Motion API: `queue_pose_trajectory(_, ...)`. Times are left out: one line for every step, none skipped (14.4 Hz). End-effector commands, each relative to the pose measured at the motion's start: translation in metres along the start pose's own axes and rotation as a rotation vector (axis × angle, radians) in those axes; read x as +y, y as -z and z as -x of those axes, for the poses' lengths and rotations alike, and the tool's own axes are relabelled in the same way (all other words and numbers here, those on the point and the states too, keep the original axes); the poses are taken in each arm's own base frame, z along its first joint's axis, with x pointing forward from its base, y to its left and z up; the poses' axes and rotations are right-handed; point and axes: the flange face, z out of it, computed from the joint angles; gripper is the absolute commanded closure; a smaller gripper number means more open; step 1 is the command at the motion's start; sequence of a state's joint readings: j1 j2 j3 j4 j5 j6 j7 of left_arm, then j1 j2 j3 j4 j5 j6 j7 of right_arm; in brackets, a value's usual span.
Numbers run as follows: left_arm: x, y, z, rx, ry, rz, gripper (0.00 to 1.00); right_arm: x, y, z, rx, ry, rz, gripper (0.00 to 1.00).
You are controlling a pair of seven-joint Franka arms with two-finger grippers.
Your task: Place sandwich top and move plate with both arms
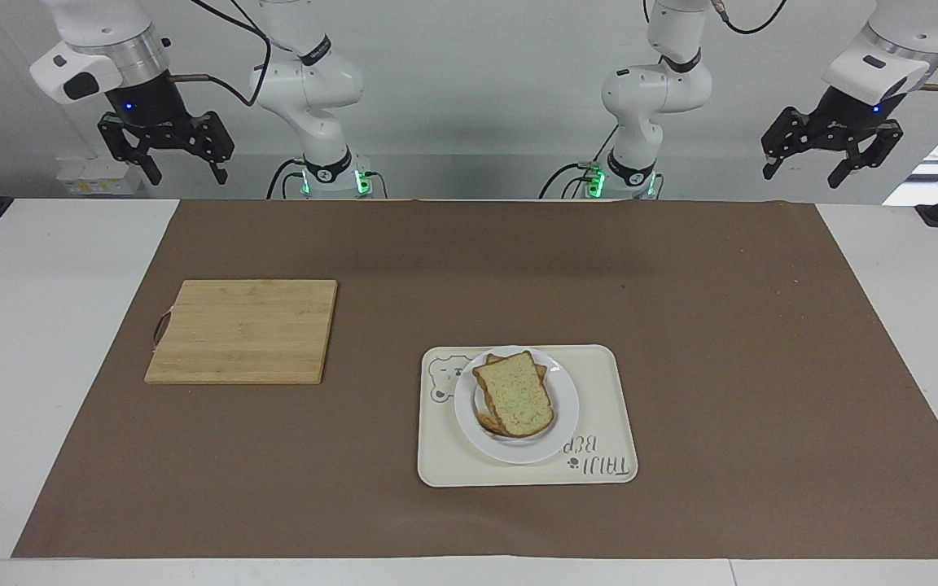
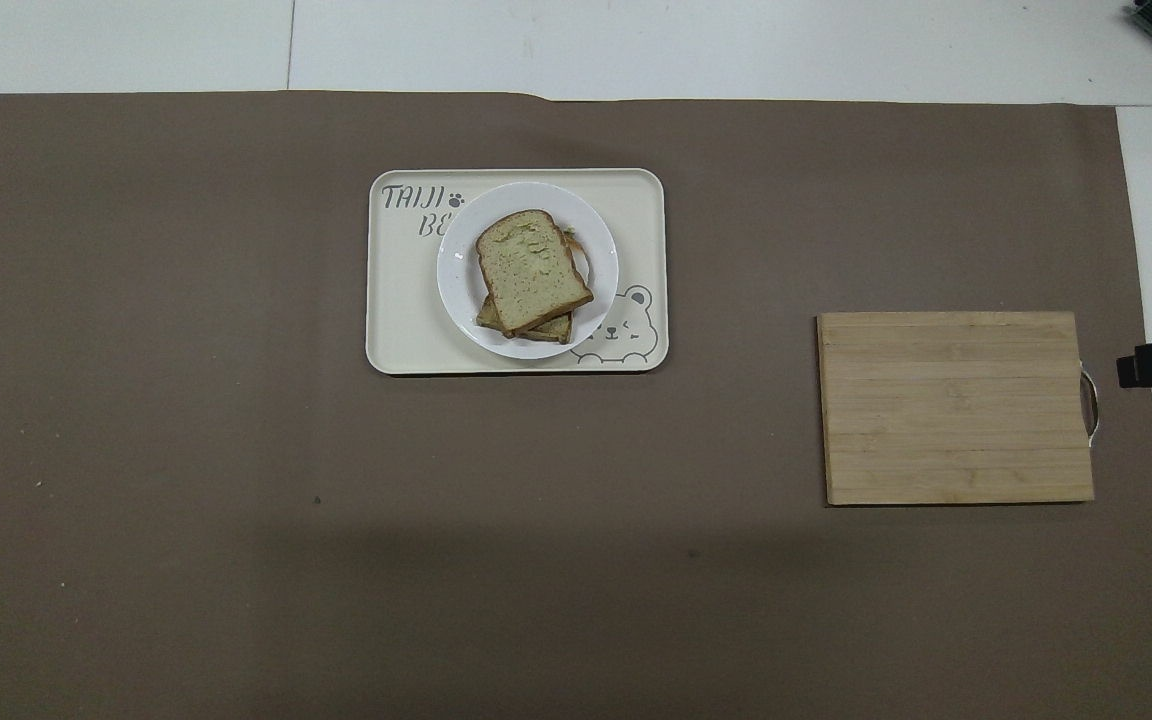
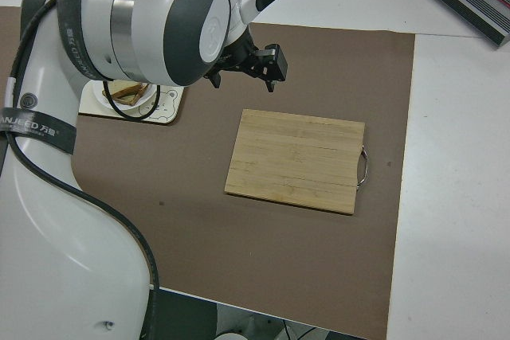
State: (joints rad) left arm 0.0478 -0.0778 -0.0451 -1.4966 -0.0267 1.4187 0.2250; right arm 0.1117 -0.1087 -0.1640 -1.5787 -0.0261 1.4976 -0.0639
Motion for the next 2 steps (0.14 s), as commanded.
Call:
queue_pose_trajectory(0.0020, 0.0067, -0.0002, -0.009, 0.011, -0.020, 0.00, 0.0011, 0.0014, -0.0001, 0.002, 0.011, -0.001, 0.00)
queue_pose_trajectory(0.0021, 0.0068, -0.0004, -0.007, 0.012, -0.019, 0.00, 0.0011, 0.0014, -0.0001, 0.002, 0.011, -0.001, 0.00)
